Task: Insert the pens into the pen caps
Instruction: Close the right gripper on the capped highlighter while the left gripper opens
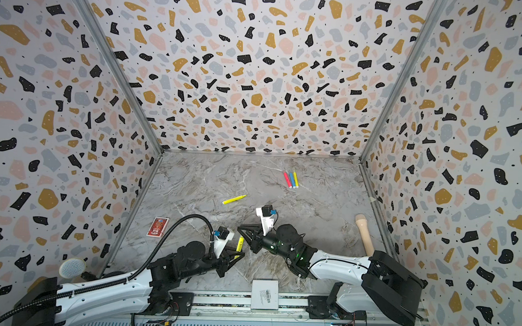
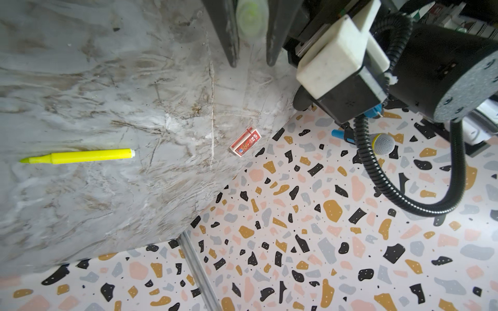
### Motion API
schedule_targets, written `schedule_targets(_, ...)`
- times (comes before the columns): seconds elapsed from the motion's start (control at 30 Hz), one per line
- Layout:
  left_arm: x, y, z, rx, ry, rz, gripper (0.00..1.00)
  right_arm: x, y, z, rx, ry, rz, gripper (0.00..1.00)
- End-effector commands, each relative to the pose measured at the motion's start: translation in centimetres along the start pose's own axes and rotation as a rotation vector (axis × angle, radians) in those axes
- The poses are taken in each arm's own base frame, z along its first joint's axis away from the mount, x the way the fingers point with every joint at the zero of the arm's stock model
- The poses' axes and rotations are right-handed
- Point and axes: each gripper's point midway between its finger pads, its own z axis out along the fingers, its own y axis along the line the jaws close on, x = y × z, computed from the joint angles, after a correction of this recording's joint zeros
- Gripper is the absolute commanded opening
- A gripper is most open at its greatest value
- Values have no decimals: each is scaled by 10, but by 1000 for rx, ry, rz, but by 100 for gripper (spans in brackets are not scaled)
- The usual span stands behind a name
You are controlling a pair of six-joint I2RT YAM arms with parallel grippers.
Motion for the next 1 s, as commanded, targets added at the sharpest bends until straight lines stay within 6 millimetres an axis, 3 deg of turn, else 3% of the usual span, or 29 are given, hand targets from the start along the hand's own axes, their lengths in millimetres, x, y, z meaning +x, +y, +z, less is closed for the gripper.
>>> schedule_targets(0.0, -191, -43, -74, 85, -691, -4, 0, 150, -32, -31, 129, 492, 77, 0)
schedule_targets(0.1, -194, -44, -74, 82, -682, 12, 0, 145, -26, -28, 107, 469, 75, 0)
schedule_targets(0.17, -185, -38, -65, 60, -645, 17, 0, 127, -19, -24, 100, 426, 29, 0)
schedule_targets(0.27, -153, -15, -39, -14, -531, 13, 0, 86, -8, -16, 106, 367, -68, 0)
schedule_targets(0.37, -117, -2, -19, -17, -423, -1, 0, 34, 6, -15, 91, 283, -145, 16)
schedule_targets(0.47, -92, 6, -13, -12, -374, -32, 0, -13, 22, -24, 42, 178, -204, 41)
schedule_targets(0.57, -77, 14, -13, -29, -352, -39, 0, -42, 31, -32, -7, 132, -227, 50)
schedule_targets(0.67, -75, 15, -17, -35, -354, -29, 0, -48, 29, -31, -26, 161, -248, 52)
schedule_targets(0.97, -87, 2, -16, 10, -365, 0, 0, -36, 40, -4, -135, 247, -240, 45)
